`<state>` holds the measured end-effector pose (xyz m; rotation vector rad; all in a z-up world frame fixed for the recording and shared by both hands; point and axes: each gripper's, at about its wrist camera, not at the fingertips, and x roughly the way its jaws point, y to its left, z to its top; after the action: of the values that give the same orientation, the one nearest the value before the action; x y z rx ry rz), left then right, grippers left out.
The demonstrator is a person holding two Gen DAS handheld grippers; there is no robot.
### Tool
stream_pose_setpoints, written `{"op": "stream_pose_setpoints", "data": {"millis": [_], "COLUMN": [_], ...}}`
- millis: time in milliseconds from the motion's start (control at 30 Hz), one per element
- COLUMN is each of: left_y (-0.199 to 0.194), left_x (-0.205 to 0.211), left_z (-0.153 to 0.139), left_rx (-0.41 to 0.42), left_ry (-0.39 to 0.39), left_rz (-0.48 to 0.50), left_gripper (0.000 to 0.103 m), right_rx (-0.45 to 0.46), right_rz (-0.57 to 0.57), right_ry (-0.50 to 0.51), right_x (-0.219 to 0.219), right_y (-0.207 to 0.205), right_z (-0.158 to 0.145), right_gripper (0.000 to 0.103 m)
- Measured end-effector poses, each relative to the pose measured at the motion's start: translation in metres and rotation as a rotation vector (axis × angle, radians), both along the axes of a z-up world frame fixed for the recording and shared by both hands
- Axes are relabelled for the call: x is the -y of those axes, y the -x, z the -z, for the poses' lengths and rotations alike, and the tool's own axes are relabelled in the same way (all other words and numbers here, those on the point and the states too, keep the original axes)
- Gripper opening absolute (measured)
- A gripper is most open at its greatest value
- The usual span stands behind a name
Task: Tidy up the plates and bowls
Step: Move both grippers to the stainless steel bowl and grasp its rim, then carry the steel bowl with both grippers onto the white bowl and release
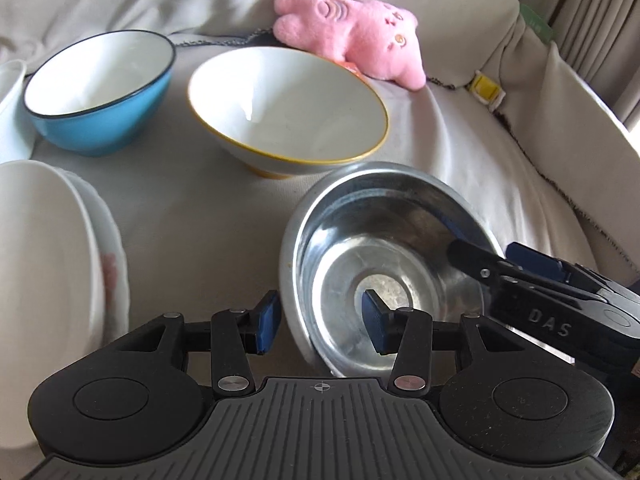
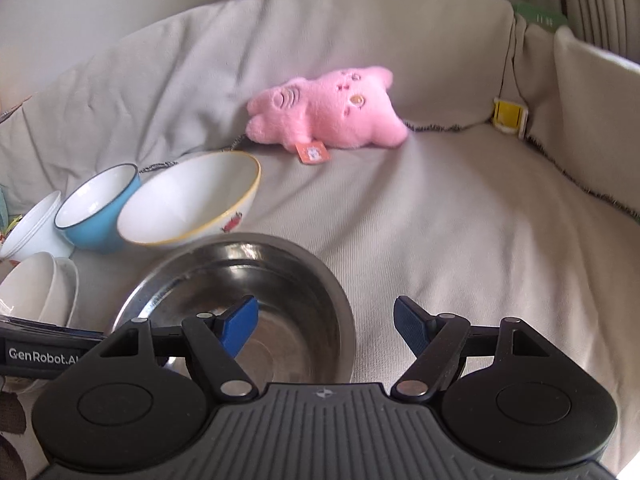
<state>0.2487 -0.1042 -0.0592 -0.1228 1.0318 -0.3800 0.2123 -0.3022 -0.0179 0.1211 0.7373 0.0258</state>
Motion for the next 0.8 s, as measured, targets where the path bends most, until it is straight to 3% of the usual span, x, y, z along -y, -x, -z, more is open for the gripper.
{"op": "stream_pose_setpoints", "data": {"millis": [267,367,467,500,567,800], "left_y": [-0.003,-0.001,-0.001,-0.001,0.000,0.010], "left_x": [0.014,0.014,0.014,0.015,0.017,0.024], "left_z": [0.017,0.017,0.018,0.018,0.018,0.020], "left_rx": [-0.033,-0.024,-0.021,-0.016,-0.009,0.043], "left_ry": [-0.055,-0.058,-0.076,-0.087,-0.108,-0.151], "left_rz": [0.023,0.021,0.019,0.020,0.028,0.061], "left_gripper": [0.041,0.039,0.032,0.030,0.026,0.027], "right_rx": [-0.058,-0.050,-0.061,-0.072,-0.076,-0.066], "right_rz": [-0.027,-0.014,0.004,0.003,-0.001,-0.007], "right_ry": [-0.124,-0.121,-0.134,-0.146,-0.157,-0.153], "right_x": [-0.008,-0.011,-0.010,-0.009,-0.009,-0.010], "right_y": [-0.014,-0.011,-0.012,-0.013,-0.013,-0.009], "right_z": [0.022,0.023,0.029,0.033,0.038,0.039], "right_gripper": [0.073,0.072,0.062,0.052,0.052,0.051]}}
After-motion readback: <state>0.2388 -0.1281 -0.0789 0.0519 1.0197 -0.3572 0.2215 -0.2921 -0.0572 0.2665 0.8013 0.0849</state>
